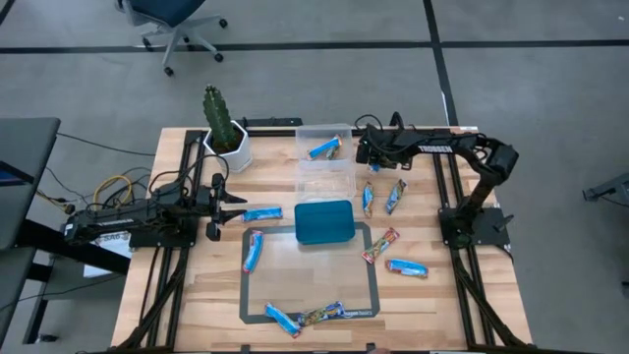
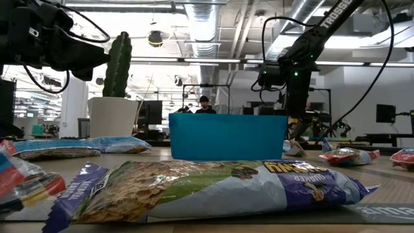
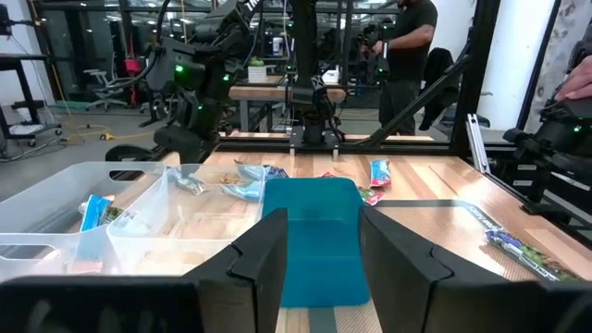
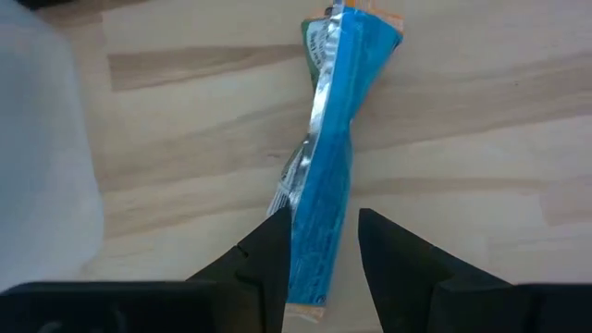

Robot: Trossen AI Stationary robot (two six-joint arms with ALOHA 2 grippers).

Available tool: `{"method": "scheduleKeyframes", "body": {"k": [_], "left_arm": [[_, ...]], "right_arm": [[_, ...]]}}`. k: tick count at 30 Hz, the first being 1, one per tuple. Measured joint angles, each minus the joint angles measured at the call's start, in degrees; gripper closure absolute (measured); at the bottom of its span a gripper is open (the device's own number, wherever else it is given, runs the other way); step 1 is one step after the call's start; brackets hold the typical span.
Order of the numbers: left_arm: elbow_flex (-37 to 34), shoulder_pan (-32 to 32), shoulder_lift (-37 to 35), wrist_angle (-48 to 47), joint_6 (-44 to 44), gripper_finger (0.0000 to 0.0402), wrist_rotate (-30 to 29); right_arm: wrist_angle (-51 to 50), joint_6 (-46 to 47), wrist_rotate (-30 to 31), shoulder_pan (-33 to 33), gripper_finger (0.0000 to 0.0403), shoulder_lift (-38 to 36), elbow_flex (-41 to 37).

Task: Pick and place Granola Bars by type
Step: Put the yellow granola bar into the top transparent bin

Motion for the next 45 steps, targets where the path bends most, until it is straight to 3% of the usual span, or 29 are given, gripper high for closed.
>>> {"method": "scheduleKeyframes", "body": {"k": [15,24,29,33,45], "left_arm": [[0.00,0.00,-0.02,0.00,0.07,0.0276,0.00],[-0.02,-0.02,-0.02,0.01,0.06,0.0276,0.01],[-0.01,-0.01,-0.02,0.01,0.19,0.0276,0.01],[-0.01,0.00,0.00,0.02,0.12,0.0276,0.00],[-0.01,0.00,0.00,0.01,0.57,0.0276,0.00]], "right_arm": [[5.94,0.00,-3.19,0.00,0.0288,3.45,0.17],[5.88,-0.01,-3.03,0.69,0.0362,3.45,0.15],[5.73,-0.06,-2.76,1.08,0.0383,3.10,0.11],[4.44,-0.17,-2.17,1.42,0.0383,1.37,-0.09],[5.16,-5.02,7.69,2.27,0.0388,-11.65,-0.04]]}}
